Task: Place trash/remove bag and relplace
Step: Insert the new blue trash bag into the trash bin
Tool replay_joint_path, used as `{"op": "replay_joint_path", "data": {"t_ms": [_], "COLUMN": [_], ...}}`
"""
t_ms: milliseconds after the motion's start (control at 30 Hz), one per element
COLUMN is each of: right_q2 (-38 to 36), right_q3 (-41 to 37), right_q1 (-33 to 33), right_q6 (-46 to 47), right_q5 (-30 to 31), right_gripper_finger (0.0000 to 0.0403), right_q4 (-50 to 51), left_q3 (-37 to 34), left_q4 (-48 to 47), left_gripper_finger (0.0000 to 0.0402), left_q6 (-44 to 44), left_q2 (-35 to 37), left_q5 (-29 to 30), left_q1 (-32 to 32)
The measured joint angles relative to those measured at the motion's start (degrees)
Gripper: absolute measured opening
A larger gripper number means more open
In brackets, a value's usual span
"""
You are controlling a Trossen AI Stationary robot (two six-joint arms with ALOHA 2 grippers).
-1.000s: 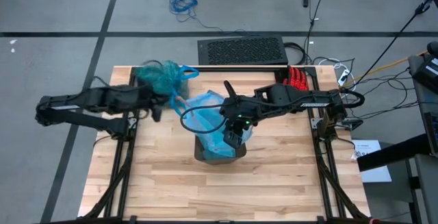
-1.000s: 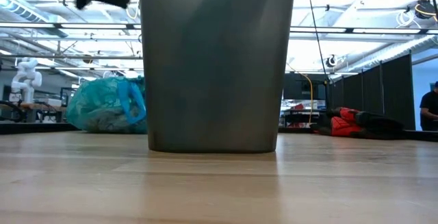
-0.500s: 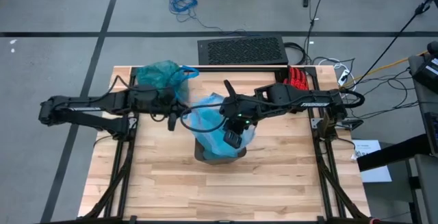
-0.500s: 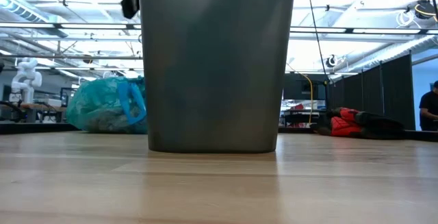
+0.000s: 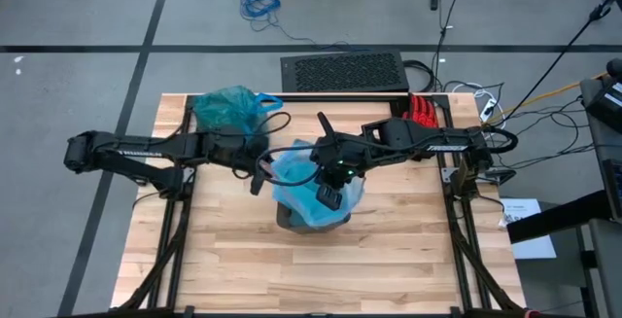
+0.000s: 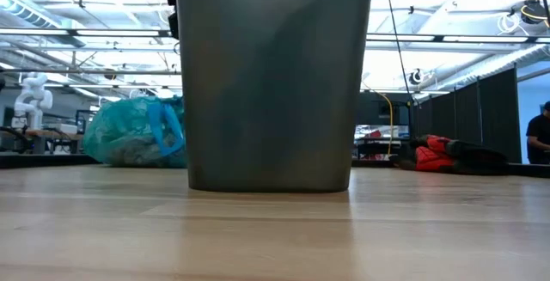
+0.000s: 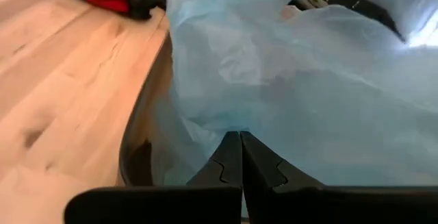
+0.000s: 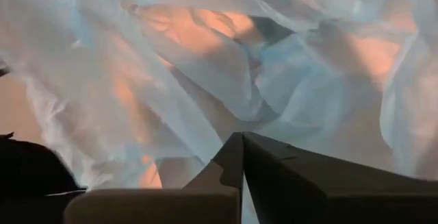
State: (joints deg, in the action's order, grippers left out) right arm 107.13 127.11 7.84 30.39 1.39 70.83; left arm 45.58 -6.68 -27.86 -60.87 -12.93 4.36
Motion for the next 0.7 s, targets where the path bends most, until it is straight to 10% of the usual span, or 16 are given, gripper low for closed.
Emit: {"op": "replay_joint_path", "data": {"t_ms": [700], "right_q2": [0.2], "right_q3": [0.0], "right_q1": [-0.1], "right_q6": [-1.7], "right_q5": [0.2], "right_gripper_finger": [0.0000], "right_q4": [-4.1], "left_q3": [5.3], "left_q4": [-0.6], "left_gripper_finger": [0.0056], "left_q6": [2.7], "left_q2": [-0.2], "left_q5": [-4.1], "left_q1": [1.0]}}
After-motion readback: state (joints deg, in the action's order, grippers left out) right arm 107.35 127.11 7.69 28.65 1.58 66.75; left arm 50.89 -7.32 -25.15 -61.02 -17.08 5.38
